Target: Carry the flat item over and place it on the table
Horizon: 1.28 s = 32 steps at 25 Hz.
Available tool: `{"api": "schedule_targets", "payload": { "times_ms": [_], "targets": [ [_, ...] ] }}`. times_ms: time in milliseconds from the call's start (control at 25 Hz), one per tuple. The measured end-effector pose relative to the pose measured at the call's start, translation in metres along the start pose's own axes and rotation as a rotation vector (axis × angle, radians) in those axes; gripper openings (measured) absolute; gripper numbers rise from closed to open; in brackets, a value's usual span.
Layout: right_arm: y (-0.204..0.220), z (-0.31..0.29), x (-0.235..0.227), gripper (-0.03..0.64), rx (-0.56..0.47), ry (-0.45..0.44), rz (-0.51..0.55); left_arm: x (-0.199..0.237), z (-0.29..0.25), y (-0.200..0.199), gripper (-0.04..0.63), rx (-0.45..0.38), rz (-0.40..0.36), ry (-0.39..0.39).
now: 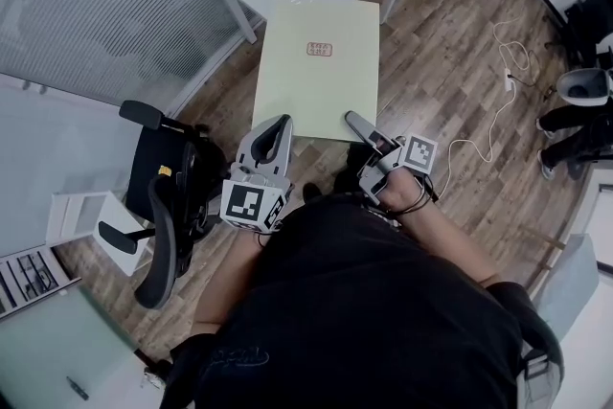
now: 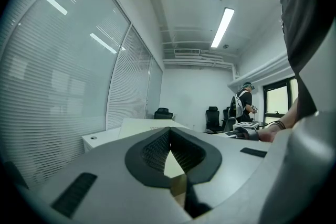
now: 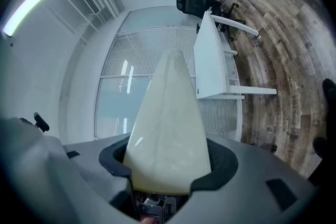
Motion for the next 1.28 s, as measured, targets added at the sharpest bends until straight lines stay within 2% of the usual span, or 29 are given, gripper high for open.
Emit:
{"api": "schedule_targets", "payload": {
  "times_ms": [400, 600, 800, 1280],
  "targets": [
    [-0.104, -0.019, -0.01, 0.287, 0.032, 0.006, 0.012, -0.001, -0.106, -0.003, 0.014, -0.002, 0.034, -0.014],
    [-0.163, -0.021, -0.003, 0.287, 0.065, 0.005, 0.056, -0.015, -0.165, -0.014, 0.014, -0.024, 0.043, -0.013],
    [-0.214, 0.002, -0.007, 0.287, 0.045, 0.018, 0.046, -0.04, -0.214, -0.016, 0.012, -0.019, 0.051, 0.004],
    [-0.246, 0.018, -0.027, 0.287, -0.033, 0.032, 0.036, -0.054, -0.249, 0.004, 0.014, 0.021, 0.056, 0.073]
  ]
}}
Point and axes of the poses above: the fingertips, and each gripper's own axes: z backward along the fingers, x to its left, y out of its underside, the point moved 1 cm from there along z, backward along the fingers, and after that the axes turned 3 degrees about -x, right-handed, at the moved point
